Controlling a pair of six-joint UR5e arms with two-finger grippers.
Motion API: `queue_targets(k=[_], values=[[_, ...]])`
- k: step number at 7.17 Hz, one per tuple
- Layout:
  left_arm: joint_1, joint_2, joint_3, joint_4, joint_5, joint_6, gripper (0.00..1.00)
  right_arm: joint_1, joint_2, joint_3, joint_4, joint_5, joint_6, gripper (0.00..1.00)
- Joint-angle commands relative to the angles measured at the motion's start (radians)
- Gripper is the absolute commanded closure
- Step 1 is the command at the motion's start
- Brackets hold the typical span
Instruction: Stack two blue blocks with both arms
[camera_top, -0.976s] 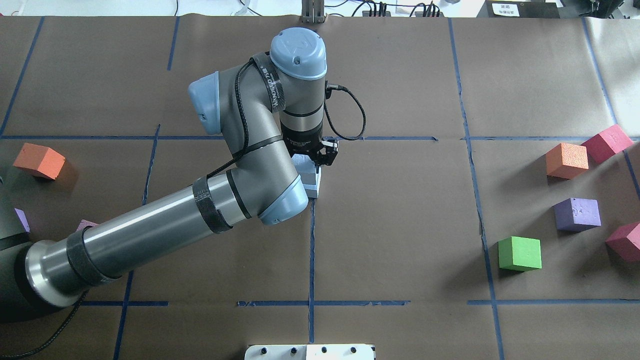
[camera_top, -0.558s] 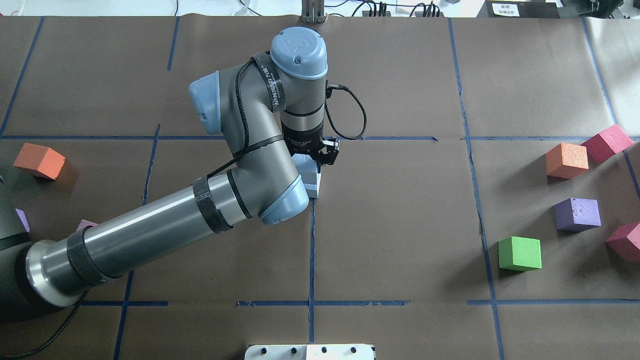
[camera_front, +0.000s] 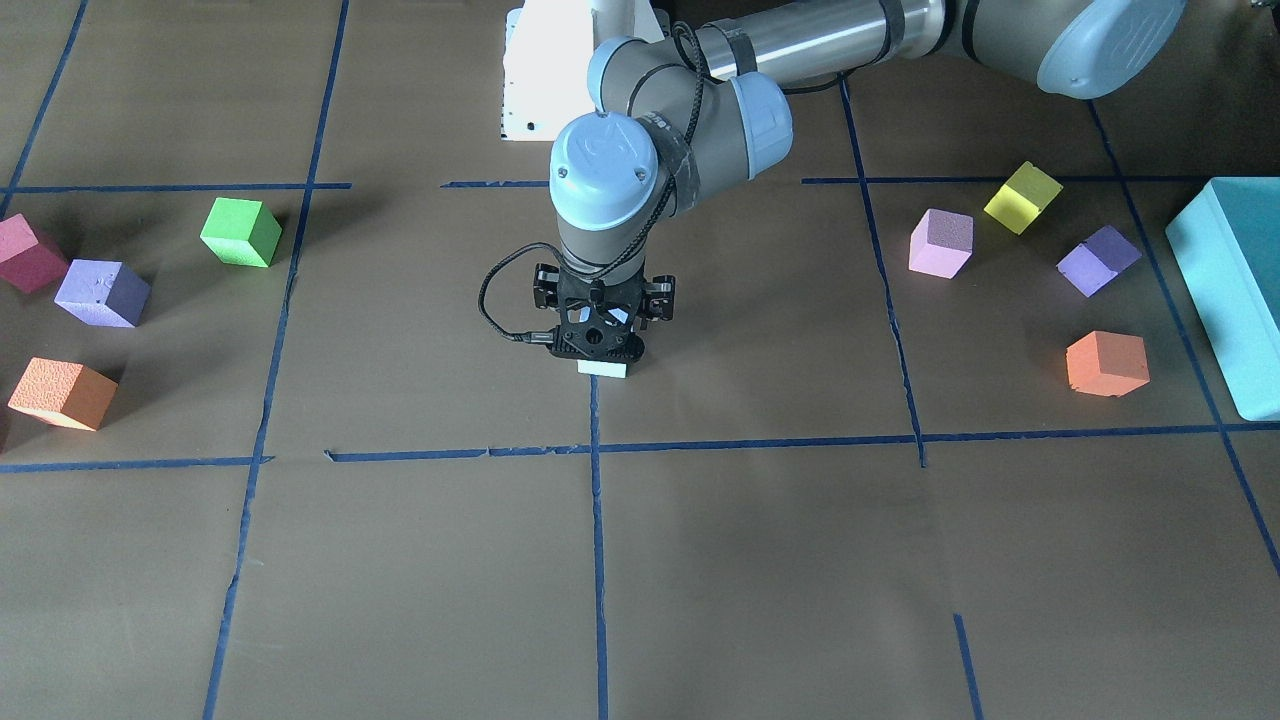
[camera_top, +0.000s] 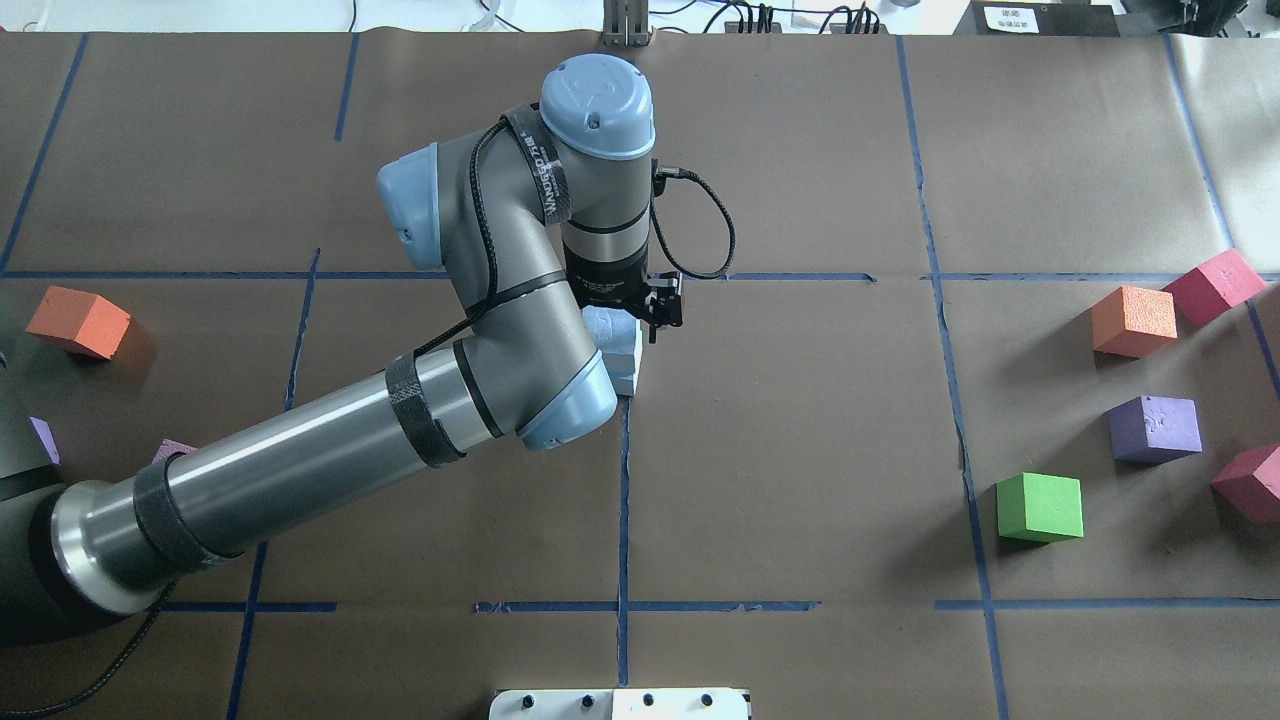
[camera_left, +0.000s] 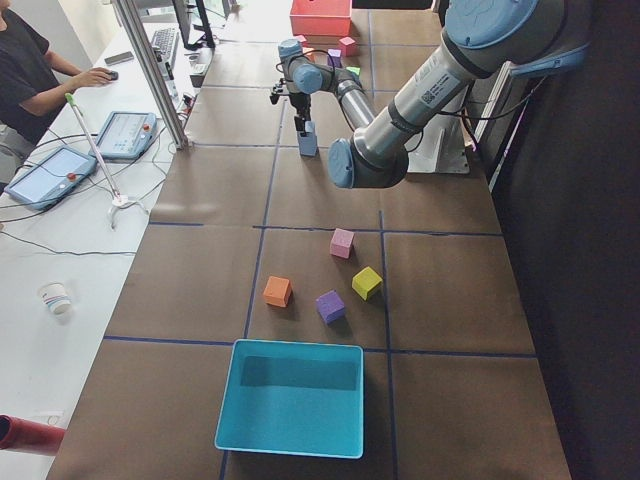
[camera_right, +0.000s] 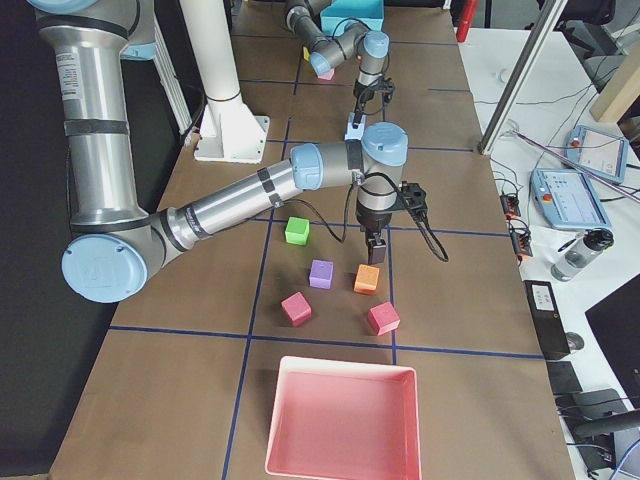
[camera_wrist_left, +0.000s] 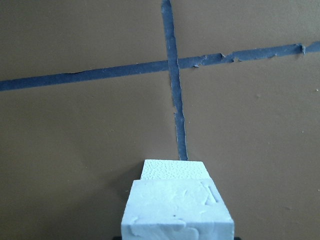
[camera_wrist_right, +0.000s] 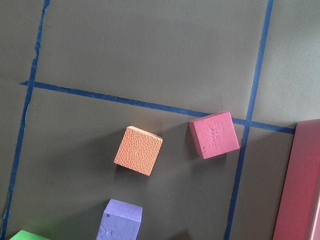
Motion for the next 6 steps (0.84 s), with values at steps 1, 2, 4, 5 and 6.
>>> queue_targets(k=[1,2,4,5,6], values=[[-0.003,0.001,-0.007,0.002,0.002,0.0,0.0,0.0,0.0,0.0,0.0,0.0,-0.001,0.0],[-0.01,-0.001,-0.022,0.009,0.003,0.0,0.0,0.002,0.0,0.0,0.0,0.0,-0.001,0.0],[-0.04,0.002,-0.105,0.093,0.0,0.007,0.0,0.011,0.0,0.0,0.0,0.0,-0.003,0.0],[-0.057,0.019,-0.19,0.18,-0.002,0.012,0.0,0.019,-0.003,-0.002,-0.002,0.002,-0.003,0.0],[-0.077,0.128,-0.337,0.203,-0.006,0.013,0.0,0.038,-0.008,-0.024,-0.002,0.003,-0.006,0.0]])
